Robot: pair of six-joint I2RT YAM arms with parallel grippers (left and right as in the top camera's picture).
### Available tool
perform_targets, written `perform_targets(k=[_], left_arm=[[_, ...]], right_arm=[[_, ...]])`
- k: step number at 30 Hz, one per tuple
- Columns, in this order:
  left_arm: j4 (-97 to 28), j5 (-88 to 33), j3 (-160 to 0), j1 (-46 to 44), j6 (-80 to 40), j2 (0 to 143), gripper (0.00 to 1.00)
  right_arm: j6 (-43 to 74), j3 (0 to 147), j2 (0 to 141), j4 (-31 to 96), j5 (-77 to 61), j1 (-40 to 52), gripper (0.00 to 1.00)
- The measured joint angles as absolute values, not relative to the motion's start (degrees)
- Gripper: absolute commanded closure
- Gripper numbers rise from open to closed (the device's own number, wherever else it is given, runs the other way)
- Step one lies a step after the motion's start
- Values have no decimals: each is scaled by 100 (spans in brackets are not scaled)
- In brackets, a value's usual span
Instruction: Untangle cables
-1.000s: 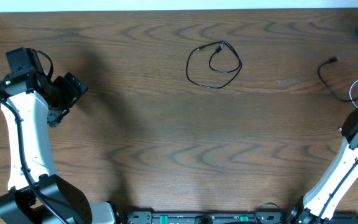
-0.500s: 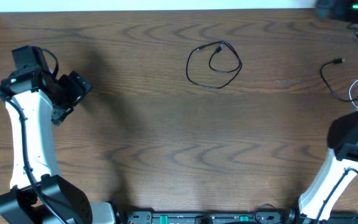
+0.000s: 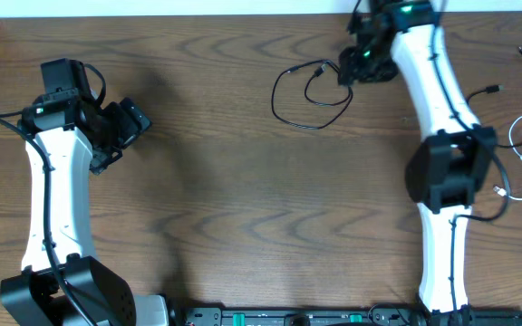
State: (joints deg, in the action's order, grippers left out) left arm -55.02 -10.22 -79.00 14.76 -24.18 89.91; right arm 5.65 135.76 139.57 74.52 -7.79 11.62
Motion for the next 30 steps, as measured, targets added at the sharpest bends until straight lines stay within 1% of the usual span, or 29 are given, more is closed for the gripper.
perform_targets(k=[3,6,9,10,22,30], left_arm=[[-5502,-1020,-7900,1479,-2421,8991,4],[-5505,-1022,-7900,1479,-2421,8991,4],[-5505,-1020,-7900,1479,-2421,8991,4],[-5505,-1022,-7900,1479,-2421,8991,4],[-5500,-1020,-7898,1479,-2421,8991,4],[-5505,-1020,-7898,1479,-2421,8991,4]], right_arm=[[932,13574,14223,7443,-395,1295,47],[1264,13574,14473,7352,-156,1365,50],[1509,13574,14663,7253,-43,1380,57],[1599,13574,14748,7218,-12,1380,58],[2346,13572,14912,6764,158,1374,60],[2523,13515,14914,6696,266,1374,61]])
